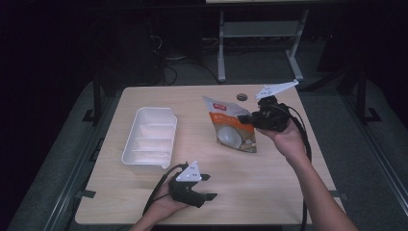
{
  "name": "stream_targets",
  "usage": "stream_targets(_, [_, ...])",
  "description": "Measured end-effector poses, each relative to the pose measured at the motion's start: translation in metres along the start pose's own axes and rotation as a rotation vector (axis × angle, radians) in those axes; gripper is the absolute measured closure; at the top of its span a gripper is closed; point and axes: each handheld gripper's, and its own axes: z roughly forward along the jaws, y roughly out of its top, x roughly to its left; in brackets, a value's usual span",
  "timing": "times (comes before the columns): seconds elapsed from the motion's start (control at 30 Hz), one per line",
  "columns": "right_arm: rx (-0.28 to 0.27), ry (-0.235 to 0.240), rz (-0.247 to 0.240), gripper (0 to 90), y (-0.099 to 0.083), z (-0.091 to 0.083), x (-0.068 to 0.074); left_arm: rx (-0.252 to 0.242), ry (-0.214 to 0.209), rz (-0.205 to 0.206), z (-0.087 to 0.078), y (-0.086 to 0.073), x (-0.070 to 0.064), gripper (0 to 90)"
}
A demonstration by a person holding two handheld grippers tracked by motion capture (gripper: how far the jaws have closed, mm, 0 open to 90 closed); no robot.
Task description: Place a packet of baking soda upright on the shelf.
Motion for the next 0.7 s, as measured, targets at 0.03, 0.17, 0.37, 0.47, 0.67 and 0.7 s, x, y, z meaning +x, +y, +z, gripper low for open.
stream_targets(0.03, [-0.001,0.007,-0.006,89.6,0.004,0.003,0.002,0.002,-0.001,0.0,0.0,-0.001,-0.001,33.6])
stream_targets(0.17, [-0.008,0.039,-0.034,89.6,0.017,0.016,0.012,0.007,0.001,0.006,-0.002,-0.002,-0.003,33.3])
stream_targets(0.37, [-0.014,0.083,-0.06,89.6,0.032,0.033,0.025,0.014,0.006,0.005,-0.008,-0.009,-0.006,32.6])
stream_targets(0.47, [-0.013,0.1,-0.067,89.6,0.039,0.04,0.031,0.026,0.006,0.007,-0.009,-0.012,-0.007,32.6])
stream_targets(0.67, [-0.018,0.129,-0.088,89.6,0.051,0.054,0.042,0.037,0.015,0.015,-0.011,-0.016,-0.01,30.0])
stream_targets(0.7, [-0.017,0.131,-0.091,89.6,0.053,0.056,0.044,0.037,0.013,0.014,-0.011,-0.016,-0.011,29.7])
